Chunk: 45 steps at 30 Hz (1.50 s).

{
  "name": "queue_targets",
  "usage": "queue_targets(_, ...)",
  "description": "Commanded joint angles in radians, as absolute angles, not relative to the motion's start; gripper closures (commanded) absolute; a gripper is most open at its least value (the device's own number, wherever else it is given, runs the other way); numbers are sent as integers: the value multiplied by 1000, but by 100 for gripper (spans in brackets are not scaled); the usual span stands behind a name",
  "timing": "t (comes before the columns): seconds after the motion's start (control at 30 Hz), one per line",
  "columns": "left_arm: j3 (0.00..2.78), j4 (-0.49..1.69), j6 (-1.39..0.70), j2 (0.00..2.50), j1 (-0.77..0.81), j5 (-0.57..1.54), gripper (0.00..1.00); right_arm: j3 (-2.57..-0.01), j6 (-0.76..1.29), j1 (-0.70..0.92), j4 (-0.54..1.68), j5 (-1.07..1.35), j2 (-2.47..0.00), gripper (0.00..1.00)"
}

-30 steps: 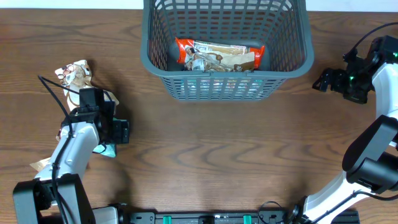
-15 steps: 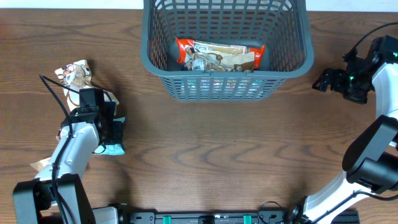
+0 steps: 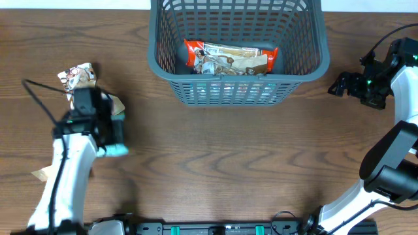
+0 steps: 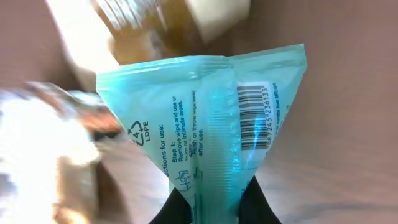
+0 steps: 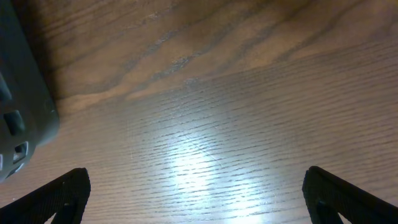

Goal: Pack container
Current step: 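Carry the Paniree pouch over the basket and release it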

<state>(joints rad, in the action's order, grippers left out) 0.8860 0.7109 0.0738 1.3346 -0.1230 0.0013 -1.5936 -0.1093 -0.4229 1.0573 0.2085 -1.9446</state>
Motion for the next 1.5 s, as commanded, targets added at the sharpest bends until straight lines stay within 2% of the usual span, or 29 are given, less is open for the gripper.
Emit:
queue_targets(0.0,1092,757,-4,1267,-126,16,94,-1590,-113,-415,1059,206,-1948,1)
queue_targets(0.23,1589,825,-14,1310,-46,45,94,-1590,-113,-412,1060,206,-1948,1)
queue_targets(0.33,1790,820,-8,1376,28,51,94,-1590,-113,-411,1058,206,-1948,1)
queue_targets(0.53,2036,742,102,1558,233,213,94,-1590,-113,-411,1058,206,-1948,1)
queue_targets(0.67,2067,687,313,1664,370,333,94,-1590,-113,-411,1059,206,-1948,1)
queue_targets(0.77,2067,711,494,1731,448,344,94,-1590,-113,-411,1060,206,-1948,1)
queue_targets(1.03,2066,1050,1021,1860,464,330,94,-1590,-121,-411,1066,206,-1948,1)
queue_targets(1.47,2066,1100,1034,2049,389,276,93,-1590,-129,-411,1069,206,-1948,1)
